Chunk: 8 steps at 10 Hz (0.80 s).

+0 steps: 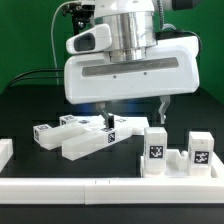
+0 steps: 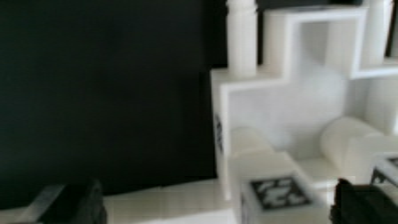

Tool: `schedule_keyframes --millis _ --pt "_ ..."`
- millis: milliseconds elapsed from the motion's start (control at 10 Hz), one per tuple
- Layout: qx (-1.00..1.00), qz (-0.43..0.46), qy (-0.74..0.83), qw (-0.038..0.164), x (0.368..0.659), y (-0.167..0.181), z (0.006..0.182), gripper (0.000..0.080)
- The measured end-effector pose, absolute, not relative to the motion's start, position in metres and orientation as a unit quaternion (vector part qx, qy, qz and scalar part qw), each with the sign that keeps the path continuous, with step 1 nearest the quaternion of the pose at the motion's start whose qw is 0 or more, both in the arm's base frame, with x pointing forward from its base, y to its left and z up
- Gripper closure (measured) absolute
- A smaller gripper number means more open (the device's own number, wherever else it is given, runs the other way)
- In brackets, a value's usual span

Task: Assemble chair

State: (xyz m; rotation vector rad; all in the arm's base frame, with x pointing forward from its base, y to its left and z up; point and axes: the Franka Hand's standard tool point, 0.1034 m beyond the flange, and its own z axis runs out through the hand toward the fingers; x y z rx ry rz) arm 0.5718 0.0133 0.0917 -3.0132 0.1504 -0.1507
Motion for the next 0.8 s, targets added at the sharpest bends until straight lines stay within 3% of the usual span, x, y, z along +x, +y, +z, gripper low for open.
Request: schedule_keyframes --millis 500,600,800 --pt "-0.994 -0.04 0.072 0.07 0.585 0.022 0.094 0.015" --pt "-0.993 -0.041 0.08 0.073 0.581 0.029 0.078 0.015" --pt "-0.993 -0.043 0.089 0.071 0.586 0.044 0.076 0.015"
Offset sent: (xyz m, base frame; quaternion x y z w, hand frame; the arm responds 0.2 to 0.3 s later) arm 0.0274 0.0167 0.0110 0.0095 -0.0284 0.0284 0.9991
